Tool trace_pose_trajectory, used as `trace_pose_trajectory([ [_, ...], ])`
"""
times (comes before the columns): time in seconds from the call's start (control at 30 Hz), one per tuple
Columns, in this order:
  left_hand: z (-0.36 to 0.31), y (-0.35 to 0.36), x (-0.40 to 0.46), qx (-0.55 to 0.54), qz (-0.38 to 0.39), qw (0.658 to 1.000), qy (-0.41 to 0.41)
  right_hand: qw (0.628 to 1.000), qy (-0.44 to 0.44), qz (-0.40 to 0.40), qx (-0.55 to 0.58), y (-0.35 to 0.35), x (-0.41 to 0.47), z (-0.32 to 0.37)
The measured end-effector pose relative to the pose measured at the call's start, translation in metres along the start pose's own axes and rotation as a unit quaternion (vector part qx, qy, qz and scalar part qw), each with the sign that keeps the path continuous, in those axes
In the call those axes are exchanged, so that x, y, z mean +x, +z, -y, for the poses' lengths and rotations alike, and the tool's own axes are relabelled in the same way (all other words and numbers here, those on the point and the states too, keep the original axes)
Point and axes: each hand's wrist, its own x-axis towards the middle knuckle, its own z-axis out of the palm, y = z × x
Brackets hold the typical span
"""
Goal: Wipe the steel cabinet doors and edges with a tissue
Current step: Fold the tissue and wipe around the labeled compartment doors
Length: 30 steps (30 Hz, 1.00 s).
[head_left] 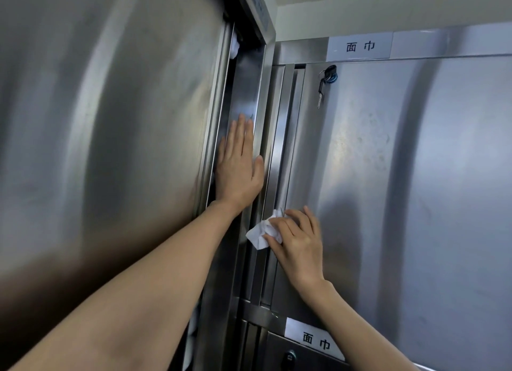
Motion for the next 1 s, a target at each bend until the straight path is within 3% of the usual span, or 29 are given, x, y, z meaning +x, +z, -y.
trace_pose_trajectory([
  [0.17,-0.004,-0.004,0.001,0.003,0.013,1.0,-0.008,0.999,0.025,0.001,0.03,-0.007,0.008,0.001],
  [0.3,-0.008,-0.007,0.0,0.032,0.024,0.999,-0.016,0.984,0.127,0.023,0.119,-0.022,0.019,0.01],
  [0.5,-0.035,-0.019,-0.037,-0.018,0.057,0.998,0.025,0.912,0.305,0.053,0.268,-0.06,0.041,0.017],
  [0.67,-0.079,-0.04,-0.116,-0.154,-0.007,0.986,-0.068,0.857,0.407,0.046,0.312,-0.103,0.043,0.015],
  [1.0,-0.146,-0.074,-0.21,-0.205,-0.024,0.978,0.038,0.741,0.504,0.114,0.429,-0.202,-0.022,0.039],
])
